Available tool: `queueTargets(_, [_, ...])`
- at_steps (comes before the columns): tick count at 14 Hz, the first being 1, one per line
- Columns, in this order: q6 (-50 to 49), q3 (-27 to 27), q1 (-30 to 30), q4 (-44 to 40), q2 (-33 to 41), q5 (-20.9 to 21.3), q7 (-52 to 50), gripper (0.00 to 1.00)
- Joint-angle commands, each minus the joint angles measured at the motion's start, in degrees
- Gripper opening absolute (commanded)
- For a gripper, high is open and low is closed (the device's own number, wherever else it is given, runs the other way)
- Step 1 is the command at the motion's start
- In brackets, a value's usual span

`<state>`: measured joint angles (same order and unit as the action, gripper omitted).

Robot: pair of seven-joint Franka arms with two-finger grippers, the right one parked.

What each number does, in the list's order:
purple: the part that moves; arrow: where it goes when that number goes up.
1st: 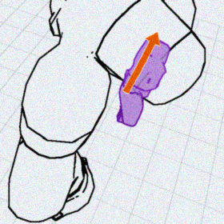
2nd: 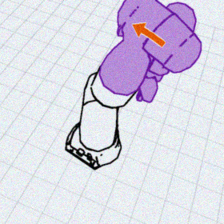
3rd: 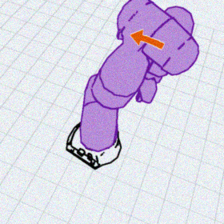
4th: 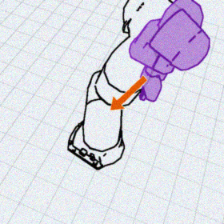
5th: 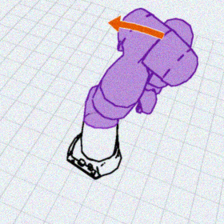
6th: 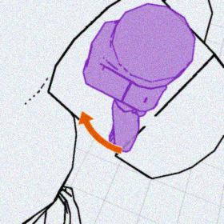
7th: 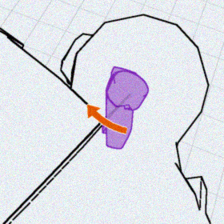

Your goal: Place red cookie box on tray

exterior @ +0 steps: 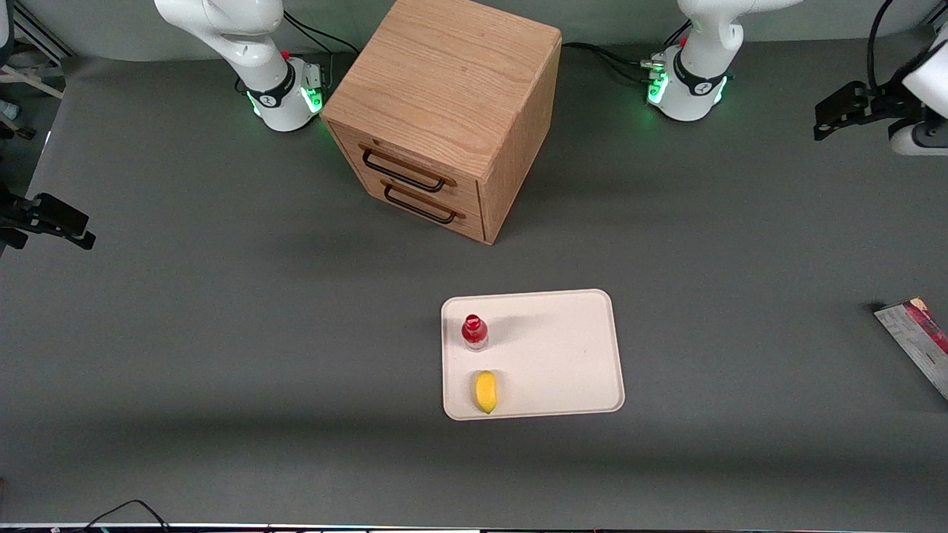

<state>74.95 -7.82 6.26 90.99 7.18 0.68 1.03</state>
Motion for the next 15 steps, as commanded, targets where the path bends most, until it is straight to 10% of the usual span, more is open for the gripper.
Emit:
queueTargets(1, [-0.5,1.1,0.1,-0.6,0.0,0.1,0.3,1.0])
queueTargets(7, [0.4,7.6,0.3,-0.3,-4.0,2.0,-0.4,1.0])
queueTargets(15, [32.7,22.8,0.8,-6.4,-28.7,2.7,6.8,1.0])
